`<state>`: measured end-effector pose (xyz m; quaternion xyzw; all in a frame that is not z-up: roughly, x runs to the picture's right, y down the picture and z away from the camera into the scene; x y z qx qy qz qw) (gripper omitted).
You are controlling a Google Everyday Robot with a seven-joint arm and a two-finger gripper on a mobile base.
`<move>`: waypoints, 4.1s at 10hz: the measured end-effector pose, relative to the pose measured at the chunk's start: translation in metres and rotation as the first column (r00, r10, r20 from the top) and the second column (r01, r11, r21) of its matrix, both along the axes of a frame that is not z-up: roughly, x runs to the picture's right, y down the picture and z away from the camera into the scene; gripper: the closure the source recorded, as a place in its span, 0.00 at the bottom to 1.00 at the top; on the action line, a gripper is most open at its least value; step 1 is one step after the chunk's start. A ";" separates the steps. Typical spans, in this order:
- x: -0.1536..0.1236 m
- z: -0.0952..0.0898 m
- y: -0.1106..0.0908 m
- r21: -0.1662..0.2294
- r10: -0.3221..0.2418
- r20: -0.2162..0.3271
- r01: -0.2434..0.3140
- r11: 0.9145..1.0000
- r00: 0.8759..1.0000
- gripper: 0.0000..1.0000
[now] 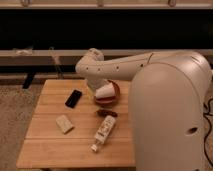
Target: Drag the pepper across the table
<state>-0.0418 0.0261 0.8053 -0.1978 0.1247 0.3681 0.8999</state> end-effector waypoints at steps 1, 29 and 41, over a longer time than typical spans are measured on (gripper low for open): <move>-0.008 -0.007 0.017 -0.026 -0.015 0.022 0.016 1.000 1.000 0.20; -0.016 0.080 0.120 -0.232 -0.189 0.222 0.240 0.943 0.957 0.70; -0.087 0.071 0.096 -0.130 -0.297 0.317 0.351 0.927 0.901 1.00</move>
